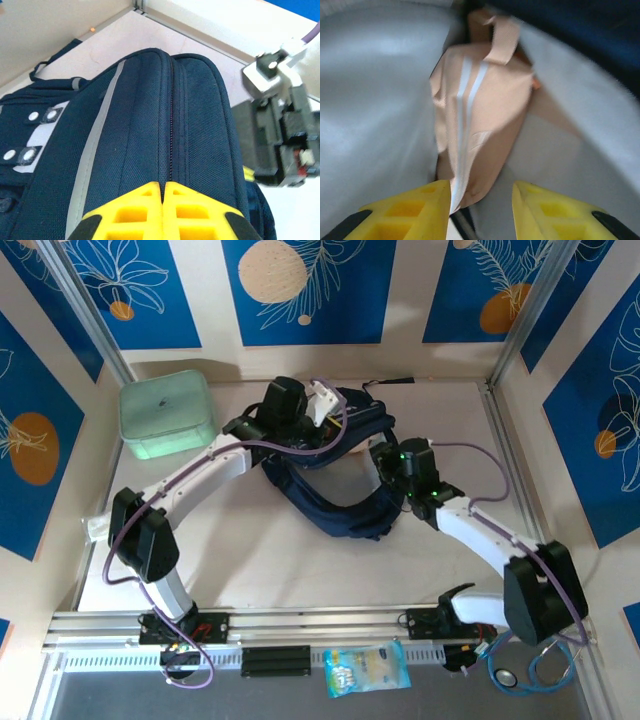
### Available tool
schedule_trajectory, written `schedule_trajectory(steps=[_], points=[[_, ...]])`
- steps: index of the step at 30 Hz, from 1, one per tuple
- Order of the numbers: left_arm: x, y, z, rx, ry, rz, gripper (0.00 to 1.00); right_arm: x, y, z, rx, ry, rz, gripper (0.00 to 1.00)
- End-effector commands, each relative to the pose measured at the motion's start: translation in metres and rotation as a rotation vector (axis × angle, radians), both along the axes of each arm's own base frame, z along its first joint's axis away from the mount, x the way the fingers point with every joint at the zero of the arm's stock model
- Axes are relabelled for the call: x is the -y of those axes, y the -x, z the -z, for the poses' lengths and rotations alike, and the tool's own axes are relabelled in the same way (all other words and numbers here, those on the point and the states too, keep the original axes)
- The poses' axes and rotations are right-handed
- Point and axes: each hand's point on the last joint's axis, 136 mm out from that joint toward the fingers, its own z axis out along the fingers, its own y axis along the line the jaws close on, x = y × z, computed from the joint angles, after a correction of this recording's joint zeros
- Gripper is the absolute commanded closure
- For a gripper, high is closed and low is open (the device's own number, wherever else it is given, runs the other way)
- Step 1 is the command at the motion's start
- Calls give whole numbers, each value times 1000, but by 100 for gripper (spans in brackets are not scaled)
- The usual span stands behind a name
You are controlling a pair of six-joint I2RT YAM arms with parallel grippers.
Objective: Pack the student bag
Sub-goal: Close the student bag at the top-center of the table, then rotate the student bag at the top-center of the table.
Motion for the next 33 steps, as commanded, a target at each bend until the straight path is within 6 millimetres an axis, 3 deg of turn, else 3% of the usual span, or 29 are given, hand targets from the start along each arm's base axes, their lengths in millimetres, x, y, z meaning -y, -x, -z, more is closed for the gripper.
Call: schedule_trajectory(steps=[1,5,6,8,12,15,21,25,29,33], points=[[11,13,-1,0,41,55,100,45,32,27,-153,180,87,60],[16,28,32,-61,-1,89,100,74,50,7,-157,321,133,59],[16,30,34,-80,9,92,86,78,52,1,-148,345,132,59],[12,29,37,-91,23,53,46,82,54,-14,-113,381,121,56],[-9,18,33,-91,61,-64,14,75,52,-40,-29,404,60,53],[-23,15,24,-65,120,-102,4,61,45,-53,23,400,-21,52],[-67,0,23,-84,167,-233,0,13,27,-74,96,385,-221,51],[-100,-10,28,-132,216,-334,0,-20,16,-99,178,408,-325,49],[-142,-31,56,-255,261,-521,3,-60,5,-109,213,390,-442,48],[-166,-45,88,-411,322,-642,11,-95,-9,-95,171,384,-528,48]])
